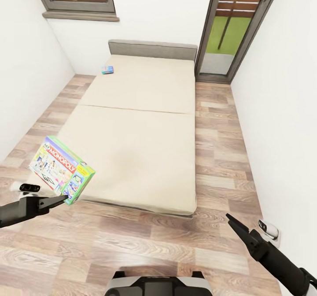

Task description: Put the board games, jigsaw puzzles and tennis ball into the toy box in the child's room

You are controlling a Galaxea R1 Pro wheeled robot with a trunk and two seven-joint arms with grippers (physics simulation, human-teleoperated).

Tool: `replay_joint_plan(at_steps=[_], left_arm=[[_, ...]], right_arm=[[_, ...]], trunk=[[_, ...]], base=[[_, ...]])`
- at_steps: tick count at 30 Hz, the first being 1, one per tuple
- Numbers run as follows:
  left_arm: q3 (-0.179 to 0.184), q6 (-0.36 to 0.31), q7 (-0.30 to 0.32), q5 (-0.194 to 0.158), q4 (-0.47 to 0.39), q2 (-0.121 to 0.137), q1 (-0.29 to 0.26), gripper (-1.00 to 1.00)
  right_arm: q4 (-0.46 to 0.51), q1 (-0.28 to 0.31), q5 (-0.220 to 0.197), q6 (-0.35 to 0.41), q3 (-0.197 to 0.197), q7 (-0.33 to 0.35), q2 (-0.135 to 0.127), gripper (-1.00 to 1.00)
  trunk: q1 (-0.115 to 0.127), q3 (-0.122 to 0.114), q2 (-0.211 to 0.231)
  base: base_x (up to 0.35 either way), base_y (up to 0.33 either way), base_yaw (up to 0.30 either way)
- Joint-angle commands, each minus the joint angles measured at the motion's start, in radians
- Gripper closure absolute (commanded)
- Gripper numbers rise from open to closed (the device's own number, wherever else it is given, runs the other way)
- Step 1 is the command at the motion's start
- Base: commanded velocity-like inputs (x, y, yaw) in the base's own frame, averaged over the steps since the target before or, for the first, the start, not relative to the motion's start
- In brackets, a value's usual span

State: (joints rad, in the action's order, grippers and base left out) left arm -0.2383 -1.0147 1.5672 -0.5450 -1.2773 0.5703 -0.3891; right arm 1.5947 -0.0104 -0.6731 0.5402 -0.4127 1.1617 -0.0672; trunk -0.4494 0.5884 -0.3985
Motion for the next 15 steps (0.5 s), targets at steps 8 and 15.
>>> replay_joint_plan(at_steps=[8, 15], left_arm=[[0.001, -0.010, 0.004, 0.000, 0.000, 0.000, -0.001, 1.00], [0.001, -0.010, 0.004, 0.000, 0.000, 0.000, -0.001, 1.00]], right_arm=[[0.001, 0.000, -0.007, 0.009, 0.000, -0.004, 0.000, -1.00], [0.001, 0.000, -0.006, 0.009, 0.007, -0.019, 0.000, -1.00]], trunk=[[-0.001, -0.011, -0.001], [-0.001, -0.021, -0.001]], base=[[0.000, 0.000, 0.181], [0.000, 0.000, 0.180]])
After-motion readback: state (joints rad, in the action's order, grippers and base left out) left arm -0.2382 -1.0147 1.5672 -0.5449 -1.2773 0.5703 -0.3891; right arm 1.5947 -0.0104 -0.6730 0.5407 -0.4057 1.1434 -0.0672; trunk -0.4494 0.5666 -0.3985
